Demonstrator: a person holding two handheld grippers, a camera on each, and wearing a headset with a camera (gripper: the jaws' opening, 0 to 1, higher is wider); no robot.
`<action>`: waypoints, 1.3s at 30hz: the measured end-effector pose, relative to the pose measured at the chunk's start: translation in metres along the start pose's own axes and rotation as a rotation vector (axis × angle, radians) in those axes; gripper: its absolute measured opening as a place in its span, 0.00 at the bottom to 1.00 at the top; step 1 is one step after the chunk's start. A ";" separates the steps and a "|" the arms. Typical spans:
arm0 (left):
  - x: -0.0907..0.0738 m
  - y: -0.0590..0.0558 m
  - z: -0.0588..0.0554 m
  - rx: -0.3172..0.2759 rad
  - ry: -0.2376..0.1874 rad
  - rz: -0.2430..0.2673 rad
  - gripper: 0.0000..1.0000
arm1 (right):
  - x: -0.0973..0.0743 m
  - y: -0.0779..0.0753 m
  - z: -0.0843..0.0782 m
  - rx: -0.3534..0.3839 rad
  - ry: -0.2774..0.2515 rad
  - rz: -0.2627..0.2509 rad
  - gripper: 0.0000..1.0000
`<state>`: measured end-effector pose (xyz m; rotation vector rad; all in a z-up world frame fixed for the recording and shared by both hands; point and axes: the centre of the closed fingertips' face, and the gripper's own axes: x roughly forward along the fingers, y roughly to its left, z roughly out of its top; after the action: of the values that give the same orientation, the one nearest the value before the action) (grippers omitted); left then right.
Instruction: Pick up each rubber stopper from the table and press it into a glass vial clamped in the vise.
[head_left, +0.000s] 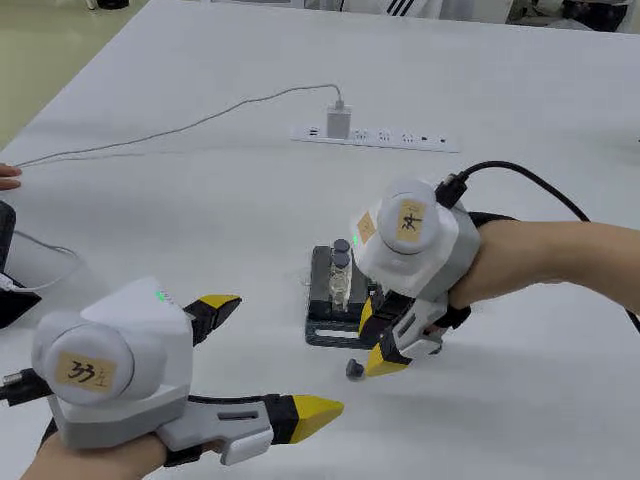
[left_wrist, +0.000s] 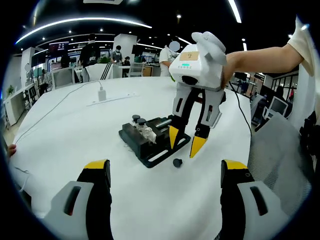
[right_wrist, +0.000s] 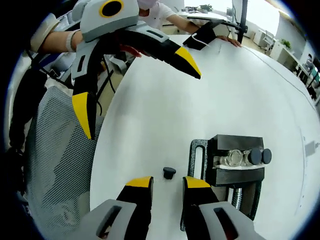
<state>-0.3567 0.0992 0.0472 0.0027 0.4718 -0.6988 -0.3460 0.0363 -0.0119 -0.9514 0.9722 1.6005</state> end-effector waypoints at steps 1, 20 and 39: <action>0.000 0.000 0.000 -0.001 -0.001 0.002 0.90 | 0.002 0.000 0.001 0.009 0.001 0.000 0.20; -0.006 0.002 -0.008 -0.026 0.003 0.015 0.89 | 0.020 -0.001 0.002 0.082 0.022 0.003 0.11; -0.005 0.002 -0.010 -0.027 0.004 0.011 0.89 | 0.023 0.001 0.000 0.115 0.045 0.008 0.11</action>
<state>-0.3629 0.1056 0.0398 -0.0188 0.4844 -0.6818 -0.3511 0.0443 -0.0332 -0.9088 1.0886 1.5182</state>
